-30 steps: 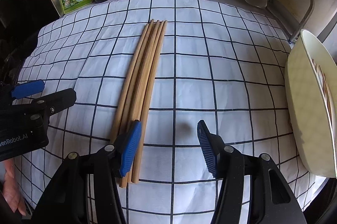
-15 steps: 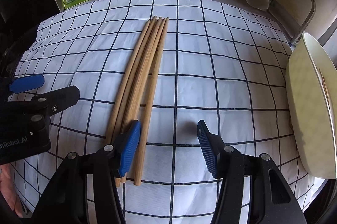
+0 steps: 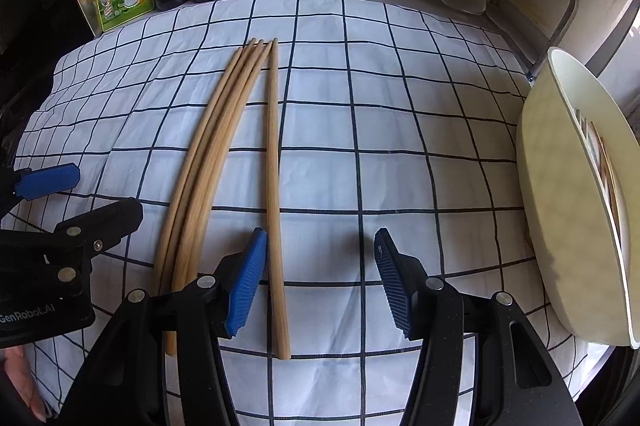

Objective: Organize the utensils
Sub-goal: 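Push one chopstick apart from the row with the right tool fingers, then close the right tool on the separated chopstick and lift it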

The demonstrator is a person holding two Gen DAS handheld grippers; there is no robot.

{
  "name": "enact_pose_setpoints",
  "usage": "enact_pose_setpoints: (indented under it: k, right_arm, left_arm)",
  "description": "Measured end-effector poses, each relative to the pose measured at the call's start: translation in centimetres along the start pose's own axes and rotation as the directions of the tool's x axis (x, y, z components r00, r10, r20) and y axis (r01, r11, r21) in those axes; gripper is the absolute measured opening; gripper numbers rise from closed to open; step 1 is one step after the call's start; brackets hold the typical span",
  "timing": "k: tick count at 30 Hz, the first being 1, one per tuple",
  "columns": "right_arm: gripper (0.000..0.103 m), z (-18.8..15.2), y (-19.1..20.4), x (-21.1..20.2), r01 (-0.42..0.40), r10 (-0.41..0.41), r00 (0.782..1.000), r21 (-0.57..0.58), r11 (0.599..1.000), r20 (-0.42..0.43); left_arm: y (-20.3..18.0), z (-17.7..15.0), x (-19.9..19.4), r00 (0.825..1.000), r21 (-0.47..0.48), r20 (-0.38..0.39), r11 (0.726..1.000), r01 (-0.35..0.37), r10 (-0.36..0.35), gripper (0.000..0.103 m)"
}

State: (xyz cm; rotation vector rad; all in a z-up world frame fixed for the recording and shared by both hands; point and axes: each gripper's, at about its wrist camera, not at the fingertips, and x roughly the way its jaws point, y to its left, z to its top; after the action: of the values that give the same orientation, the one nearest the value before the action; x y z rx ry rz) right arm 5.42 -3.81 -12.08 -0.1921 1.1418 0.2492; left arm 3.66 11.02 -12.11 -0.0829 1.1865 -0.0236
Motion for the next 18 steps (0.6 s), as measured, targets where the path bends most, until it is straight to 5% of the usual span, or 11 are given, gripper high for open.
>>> enact_pose_setpoints:
  k: [18]
  right_arm:
    - [0.053, -0.4, -1.6, -0.2, 0.012, -0.012, 1.0, 0.033, 0.999, 0.002]
  left_arm:
    - [-1.4, -0.4, 1.4, 0.999, 0.03, -0.025, 0.999, -0.024, 0.025, 0.088]
